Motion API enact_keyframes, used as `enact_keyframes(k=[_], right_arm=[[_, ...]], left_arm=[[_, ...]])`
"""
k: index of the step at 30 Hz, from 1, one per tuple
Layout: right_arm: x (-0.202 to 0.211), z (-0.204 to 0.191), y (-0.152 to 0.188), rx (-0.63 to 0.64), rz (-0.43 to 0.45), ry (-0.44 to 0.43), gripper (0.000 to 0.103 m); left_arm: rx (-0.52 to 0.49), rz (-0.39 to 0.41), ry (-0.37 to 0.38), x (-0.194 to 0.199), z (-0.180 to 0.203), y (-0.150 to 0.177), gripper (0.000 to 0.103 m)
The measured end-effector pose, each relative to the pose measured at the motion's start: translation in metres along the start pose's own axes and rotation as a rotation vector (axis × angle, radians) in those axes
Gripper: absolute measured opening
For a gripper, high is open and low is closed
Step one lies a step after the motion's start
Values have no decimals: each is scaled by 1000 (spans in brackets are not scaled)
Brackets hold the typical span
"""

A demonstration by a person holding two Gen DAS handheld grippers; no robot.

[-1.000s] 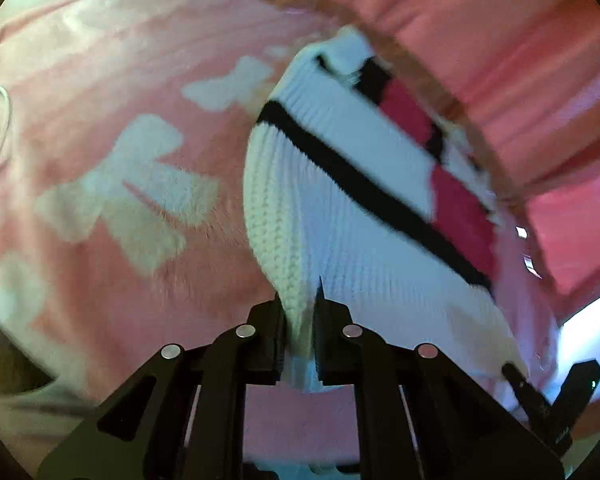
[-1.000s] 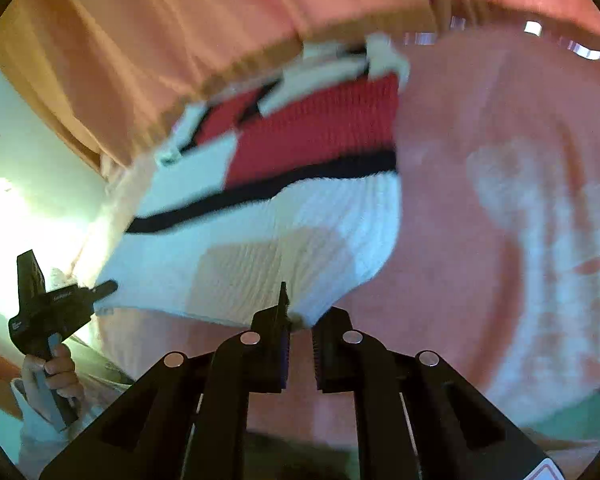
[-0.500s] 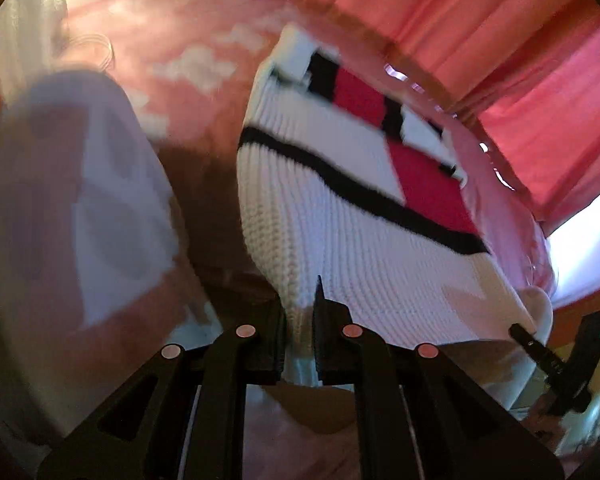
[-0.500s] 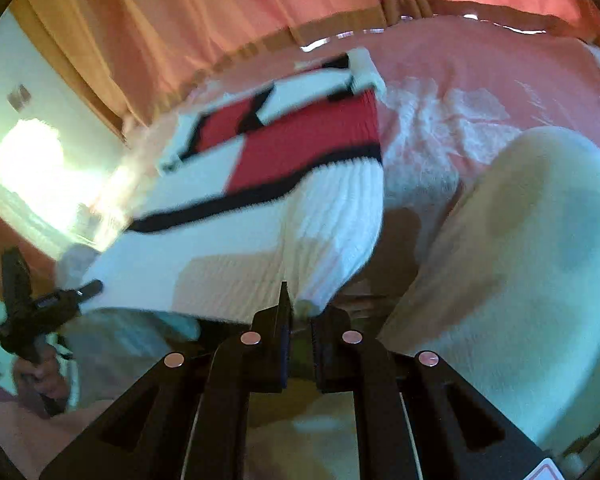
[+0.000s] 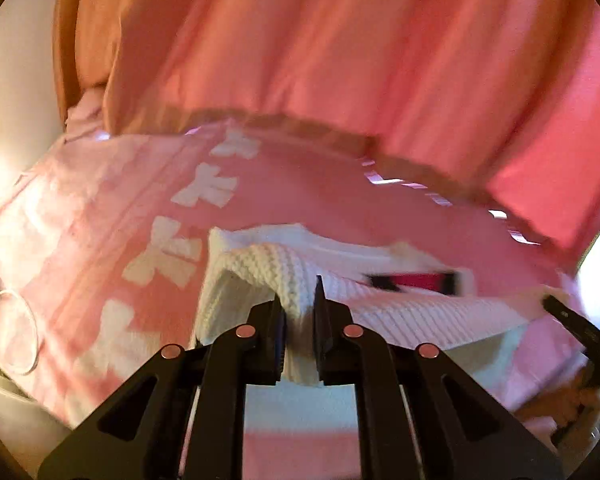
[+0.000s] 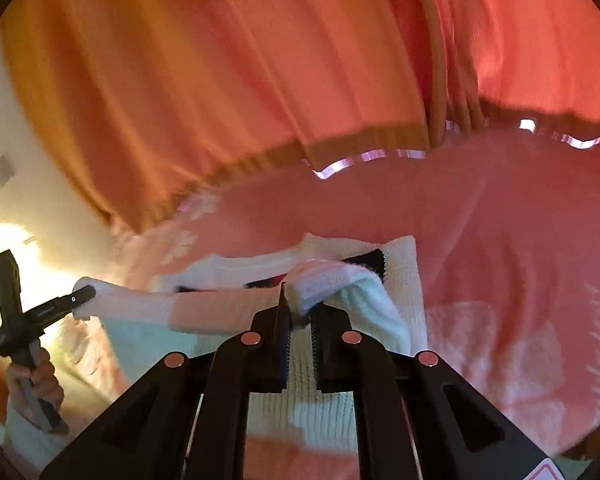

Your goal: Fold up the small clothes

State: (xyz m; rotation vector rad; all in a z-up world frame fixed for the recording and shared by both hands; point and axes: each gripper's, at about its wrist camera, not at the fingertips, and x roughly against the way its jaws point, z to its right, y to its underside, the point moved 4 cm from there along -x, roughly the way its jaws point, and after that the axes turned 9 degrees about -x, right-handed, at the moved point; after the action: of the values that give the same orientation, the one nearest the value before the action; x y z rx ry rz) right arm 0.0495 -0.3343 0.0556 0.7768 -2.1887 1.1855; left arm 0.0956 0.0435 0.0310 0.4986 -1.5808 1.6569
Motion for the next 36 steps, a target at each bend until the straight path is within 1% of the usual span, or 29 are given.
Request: enact_keyframes(k=[3, 6, 10, 13, 14, 16, 17, 19, 20, 21, 23, 25, 26, 27, 28, 29, 30, 32, 34, 36], right_arm=[[-59, 16, -15, -51, -77, 41, 7], [-101, 32, -20, -73, -135, 81, 7], [-138, 42, -20, -74, -180, 125, 7], [-158, 52, -21, -90, -199, 143, 7], [-163, 54, -20, -95, -204, 147, 8], [-171, 53, -19, -87, -211, 144, 9], [-171, 52, -20, -85, -203, 143, 12], [-162, 47, -29, -75, -152, 117, 17], [-154, 45, -35, -77, -113, 110, 28], [-143, 45, -40, -85, -65, 112, 44], [-118, 49, -49, -110, 25, 94, 56], [-107, 52, -50, -110, 36, 87, 56], [-103, 55, -47, -105, 29, 95, 58], [-104, 59, -40, -101, 4, 95, 60], [-105, 61, -35, -98, -10, 94, 60], [-107, 63, -30, -95, -25, 99, 60], [-110, 66, -22, -89, -48, 106, 60], [-115, 69, -14, -77, -75, 115, 60], [-121, 68, -9, -62, -102, 124, 60], [-128, 67, -8, -53, -124, 136, 60]], left_arm=[[27, -85, -21, -63, -10, -4, 10], [47, -141, -24, -104, -19, -1, 11], [55, -189, -21, -137, -26, 1, 11], [76, -204, -19, -149, -27, -3, 11], [75, -209, -25, -152, -26, -4, 14], [86, -224, -29, -164, -30, -4, 16], [110, -224, -23, -168, -32, -4, 17], [152, -207, -9, -169, -36, -7, 20], [165, -194, 1, -167, -36, -9, 22], [177, -174, 26, -162, -36, -14, 24], [184, -145, 63, -152, -39, -21, 27], [201, -87, 129, -132, -46, -29, 36], [203, -65, 124, -127, -50, -33, 53], [202, -3, 80, -112, -59, -37, 70], [198, 47, 29, -102, -68, -41, 76], [191, 78, -8, -94, -75, -42, 80], [183, 82, -29, -90, -83, -43, 80], [188, 53, -23, -92, -90, -38, 80], [196, -2, 4, -103, -88, -28, 80], [157, -66, 38, -117, -73, -20, 80]])
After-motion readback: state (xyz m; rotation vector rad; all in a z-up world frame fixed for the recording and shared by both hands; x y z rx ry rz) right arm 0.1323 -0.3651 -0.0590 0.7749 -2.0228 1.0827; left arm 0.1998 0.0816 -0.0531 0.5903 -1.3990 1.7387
